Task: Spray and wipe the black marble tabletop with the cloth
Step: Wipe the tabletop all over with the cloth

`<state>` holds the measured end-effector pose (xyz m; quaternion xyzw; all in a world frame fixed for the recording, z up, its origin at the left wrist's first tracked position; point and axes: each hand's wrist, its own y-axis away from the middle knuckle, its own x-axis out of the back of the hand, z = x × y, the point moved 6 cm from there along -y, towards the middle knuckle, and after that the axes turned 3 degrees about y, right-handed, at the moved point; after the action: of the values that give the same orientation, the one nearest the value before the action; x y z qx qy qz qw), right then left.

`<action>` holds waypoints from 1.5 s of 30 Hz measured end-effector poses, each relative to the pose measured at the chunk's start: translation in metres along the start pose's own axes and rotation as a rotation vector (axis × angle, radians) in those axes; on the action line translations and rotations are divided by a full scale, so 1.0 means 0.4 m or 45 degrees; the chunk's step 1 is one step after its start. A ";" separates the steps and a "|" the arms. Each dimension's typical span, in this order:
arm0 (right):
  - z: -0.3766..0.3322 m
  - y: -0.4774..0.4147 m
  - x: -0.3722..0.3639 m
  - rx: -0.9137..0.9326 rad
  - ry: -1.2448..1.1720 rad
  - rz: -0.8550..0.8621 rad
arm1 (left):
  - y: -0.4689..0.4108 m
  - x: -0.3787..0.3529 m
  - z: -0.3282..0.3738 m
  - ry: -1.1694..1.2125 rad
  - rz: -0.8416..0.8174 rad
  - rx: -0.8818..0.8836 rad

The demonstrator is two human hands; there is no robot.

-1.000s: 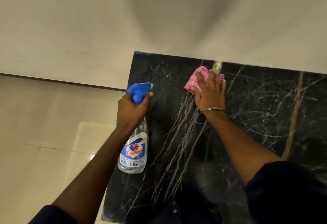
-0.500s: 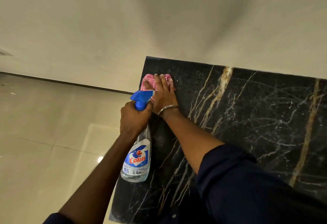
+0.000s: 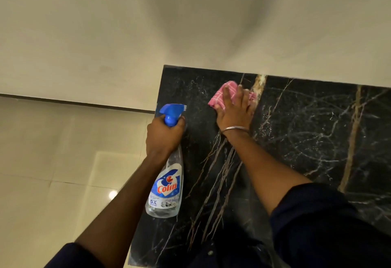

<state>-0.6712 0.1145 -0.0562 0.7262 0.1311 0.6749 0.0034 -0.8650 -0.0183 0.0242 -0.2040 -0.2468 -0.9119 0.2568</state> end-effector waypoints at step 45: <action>0.036 0.137 -0.016 0.398 0.014 -0.020 | 0.155 0.044 -0.020 -0.073 -0.063 -0.010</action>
<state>-0.6473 0.0629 -0.0536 0.7131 0.2402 0.6502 -0.1050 -0.8456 -0.0753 0.0480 -0.2247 -0.2553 -0.9128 0.2260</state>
